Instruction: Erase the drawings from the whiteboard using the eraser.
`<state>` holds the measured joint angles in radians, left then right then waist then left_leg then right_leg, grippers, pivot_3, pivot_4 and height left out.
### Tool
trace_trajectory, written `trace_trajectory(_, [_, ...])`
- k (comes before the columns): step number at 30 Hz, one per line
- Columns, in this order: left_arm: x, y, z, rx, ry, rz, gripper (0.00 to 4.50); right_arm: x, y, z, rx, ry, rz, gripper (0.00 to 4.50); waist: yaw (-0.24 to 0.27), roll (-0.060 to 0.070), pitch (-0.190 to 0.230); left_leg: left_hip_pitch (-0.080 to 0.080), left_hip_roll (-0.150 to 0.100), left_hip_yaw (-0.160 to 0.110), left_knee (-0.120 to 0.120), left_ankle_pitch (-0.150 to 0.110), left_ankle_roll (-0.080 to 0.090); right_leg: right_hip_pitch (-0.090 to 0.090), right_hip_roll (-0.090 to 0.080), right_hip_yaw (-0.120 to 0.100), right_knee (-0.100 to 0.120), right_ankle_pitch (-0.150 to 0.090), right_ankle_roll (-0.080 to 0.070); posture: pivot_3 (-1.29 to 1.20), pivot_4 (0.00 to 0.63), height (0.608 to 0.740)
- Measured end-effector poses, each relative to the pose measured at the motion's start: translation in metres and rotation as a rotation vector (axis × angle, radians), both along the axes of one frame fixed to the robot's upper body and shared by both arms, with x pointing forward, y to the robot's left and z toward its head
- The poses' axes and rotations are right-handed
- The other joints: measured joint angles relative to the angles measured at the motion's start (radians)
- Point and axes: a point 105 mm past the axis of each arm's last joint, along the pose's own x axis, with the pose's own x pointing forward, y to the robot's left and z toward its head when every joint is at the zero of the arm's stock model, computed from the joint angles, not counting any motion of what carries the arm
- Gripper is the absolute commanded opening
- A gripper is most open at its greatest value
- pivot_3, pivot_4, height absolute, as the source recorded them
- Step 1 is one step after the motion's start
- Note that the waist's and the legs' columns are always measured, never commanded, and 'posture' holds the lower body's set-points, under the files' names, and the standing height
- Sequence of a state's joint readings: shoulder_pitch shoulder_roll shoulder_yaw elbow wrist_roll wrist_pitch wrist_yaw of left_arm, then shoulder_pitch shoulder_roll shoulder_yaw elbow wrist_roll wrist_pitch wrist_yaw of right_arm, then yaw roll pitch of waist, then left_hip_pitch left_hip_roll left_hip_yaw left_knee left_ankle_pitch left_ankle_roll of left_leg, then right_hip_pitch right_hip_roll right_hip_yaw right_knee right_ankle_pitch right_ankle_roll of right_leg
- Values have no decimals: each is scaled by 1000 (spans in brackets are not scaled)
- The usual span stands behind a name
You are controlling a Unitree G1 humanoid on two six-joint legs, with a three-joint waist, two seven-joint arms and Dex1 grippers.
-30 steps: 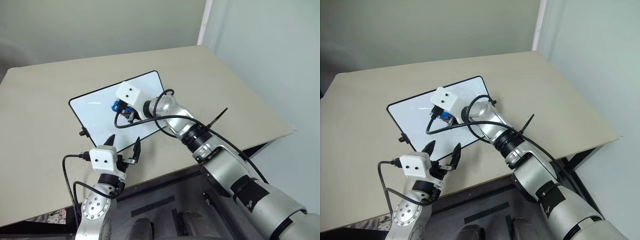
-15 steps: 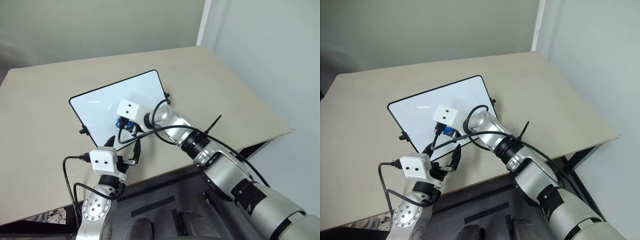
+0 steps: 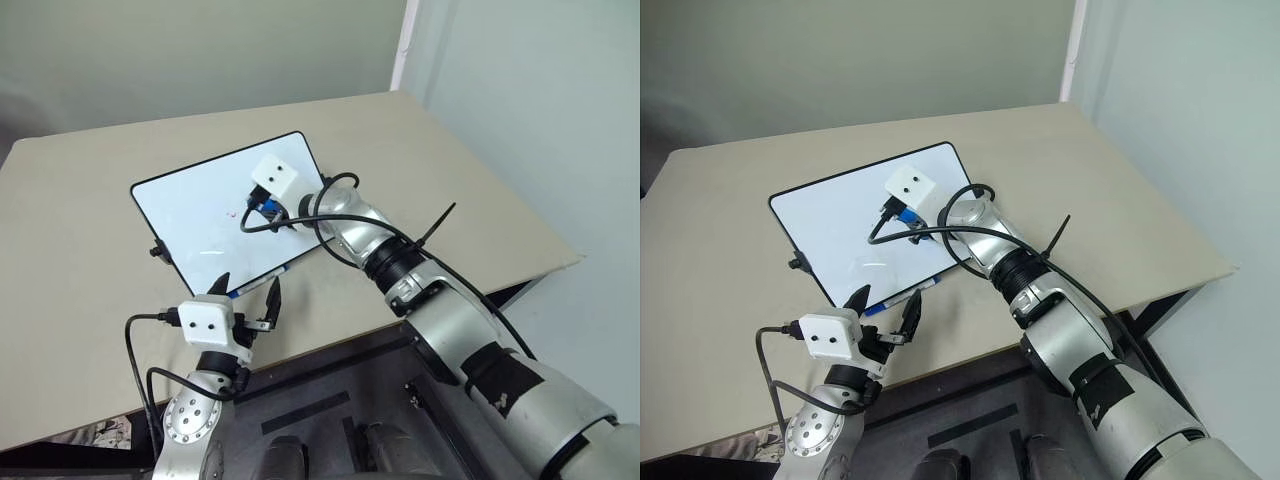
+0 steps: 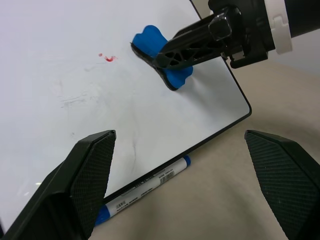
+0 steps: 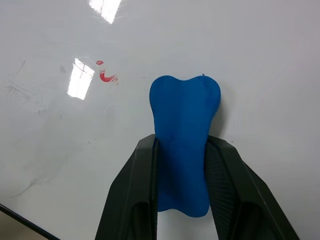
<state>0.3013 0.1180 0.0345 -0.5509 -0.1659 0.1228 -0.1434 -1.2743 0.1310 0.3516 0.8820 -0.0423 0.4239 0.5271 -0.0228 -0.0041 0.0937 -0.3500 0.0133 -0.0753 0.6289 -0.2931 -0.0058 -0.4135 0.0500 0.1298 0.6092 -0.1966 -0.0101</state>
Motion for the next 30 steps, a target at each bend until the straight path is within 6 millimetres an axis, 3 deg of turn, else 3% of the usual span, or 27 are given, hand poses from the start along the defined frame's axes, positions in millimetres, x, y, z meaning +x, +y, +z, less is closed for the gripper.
trace_trajectory(7, [1, -1, 2, 0, -8, -3, 4500, -21, 13, 1, 2, 8, 131, 1320, -2, 0, -1, 1, 0, 0, 0, 0, 1, 0, 0, 0, -2, -1, 3, 0, 150, 727])
trace_trajectory(22, [1, 0, 3, -1, -8, 3, 4500, -44, 23, -23, -95, 47, 223, 1320, 0, -1, -1, 0, 0, 0, 0, 0, 1, 0, 0, 0, -2, 0, 2, 0, 150, 727])
trace_trajectory(30, [-1, 1, 4, -2, -9, 12, 4500, -47, 28, -15, -45, 35, 241, 1320, 0, -1, -1, 0, 0, 0, 0, 0, 1, 0, 0, 0, -2, 0, 2, 0, 150, 727])
